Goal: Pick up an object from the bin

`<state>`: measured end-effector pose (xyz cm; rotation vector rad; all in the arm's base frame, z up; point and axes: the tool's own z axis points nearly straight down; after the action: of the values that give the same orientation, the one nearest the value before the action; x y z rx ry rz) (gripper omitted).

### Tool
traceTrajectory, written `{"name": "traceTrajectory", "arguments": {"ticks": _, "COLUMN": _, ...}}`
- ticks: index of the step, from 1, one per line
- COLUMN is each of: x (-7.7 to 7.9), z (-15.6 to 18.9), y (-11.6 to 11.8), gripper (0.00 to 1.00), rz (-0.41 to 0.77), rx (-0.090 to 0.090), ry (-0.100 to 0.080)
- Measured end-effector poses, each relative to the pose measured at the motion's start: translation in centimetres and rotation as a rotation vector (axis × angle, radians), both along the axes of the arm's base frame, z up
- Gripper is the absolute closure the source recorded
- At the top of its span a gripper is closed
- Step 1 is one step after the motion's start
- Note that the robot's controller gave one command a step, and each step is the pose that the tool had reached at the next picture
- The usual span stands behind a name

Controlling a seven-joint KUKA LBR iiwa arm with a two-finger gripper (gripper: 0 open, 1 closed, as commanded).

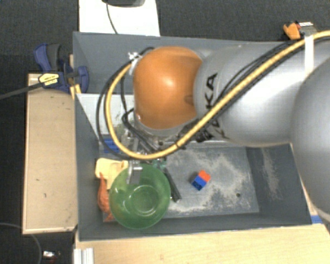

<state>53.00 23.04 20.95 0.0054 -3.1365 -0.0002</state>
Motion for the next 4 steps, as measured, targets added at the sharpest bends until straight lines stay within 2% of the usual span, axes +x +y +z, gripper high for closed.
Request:
{"name": "traceTrajectory", "arguments": {"ticks": 1, "x": 0.2, "z": 0.4, "y": -0.1, "gripper": 0.0, "rz": -0.005, "rx": 0.002, "ry": -0.008}}
{"name": "traceTrajectory", "arguments": {"ticks": 2, "x": -0.4, "z": -8.5, "y": -0.1, "gripper": 0.0, "rz": 0.086, "rx": 0.003, "ry": -0.012}}
{"name": "traceTrajectory", "arguments": {"ticks": 3, "x": -0.5, "z": -13.8, "y": -0.2, "gripper": 0.0, "rz": 0.117, "rx": 0.004, "ry": -0.024}}
{"name": "traceTrajectory", "arguments": {"ticks": 4, "x": 0.5, "z": -13.8, "y": -0.4, "gripper": 0.0, "rz": -0.027, "rx": 0.003, "ry": -0.016}}
